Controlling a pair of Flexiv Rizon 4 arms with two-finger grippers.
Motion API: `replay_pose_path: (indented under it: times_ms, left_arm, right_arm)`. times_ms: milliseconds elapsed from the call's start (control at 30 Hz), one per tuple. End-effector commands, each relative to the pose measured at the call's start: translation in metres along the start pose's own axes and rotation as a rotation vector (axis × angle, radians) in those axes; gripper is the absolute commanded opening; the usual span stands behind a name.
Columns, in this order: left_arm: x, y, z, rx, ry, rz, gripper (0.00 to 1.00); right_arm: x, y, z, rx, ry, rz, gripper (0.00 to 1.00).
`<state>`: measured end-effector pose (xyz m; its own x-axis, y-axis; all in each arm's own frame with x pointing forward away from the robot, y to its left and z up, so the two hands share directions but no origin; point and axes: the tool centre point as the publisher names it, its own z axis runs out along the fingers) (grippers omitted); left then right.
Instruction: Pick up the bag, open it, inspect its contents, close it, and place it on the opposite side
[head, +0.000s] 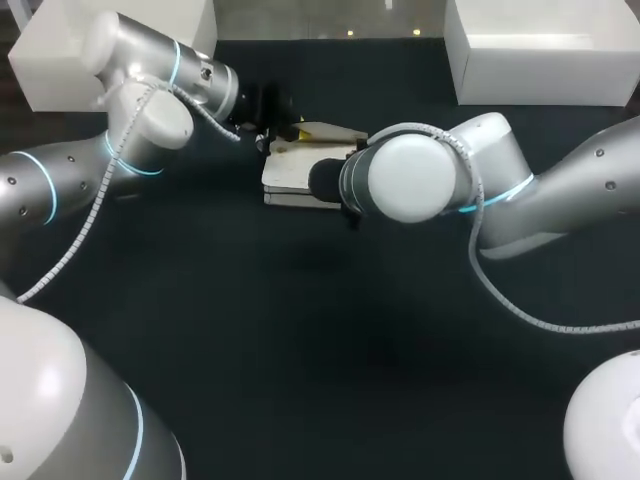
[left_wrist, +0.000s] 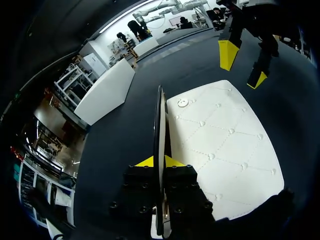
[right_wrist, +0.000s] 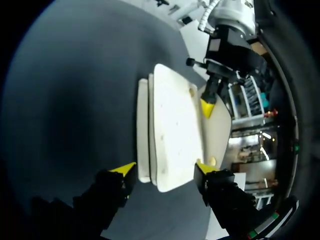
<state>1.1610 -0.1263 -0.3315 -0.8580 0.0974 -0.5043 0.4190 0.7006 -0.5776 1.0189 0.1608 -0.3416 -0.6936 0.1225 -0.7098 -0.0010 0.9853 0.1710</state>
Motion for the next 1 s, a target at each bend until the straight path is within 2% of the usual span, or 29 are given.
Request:
replay_pose_path:
  times_ms: [33, 333, 433, 600, 1000]
  left_arm:
    - [0.002, -0.002, -0.003, -0.004, 0.017, -0.001, 0.0]
    - [0.007, 0.001, 0.0, -0.006, 0.056, -0.017, 0.0]
    - [0.008, 0.002, 0.002, -0.007, 0.064, -0.021, 0.0]
    - [0.009, 0.002, 0.004, -0.008, 0.074, -0.023, 0.0]
    - [0.011, 0.005, 0.011, -0.016, 0.095, -0.029, 0.0]
  right_arm:
    - [0.0, 0.001, 0.01, -0.004, -0.001, -0.002, 0.67]
    - [0.004, -0.001, 0.02, 0.01, 0.001, -0.012, 0.65]
    - [0.004, -0.002, 0.021, 0.012, -0.006, -0.012, 0.61]
    - [0.004, -0.001, 0.023, 0.018, -0.017, -0.014, 0.47]
    - [0.008, 0.002, 0.027, 0.034, -0.015, -0.027, 0.4]
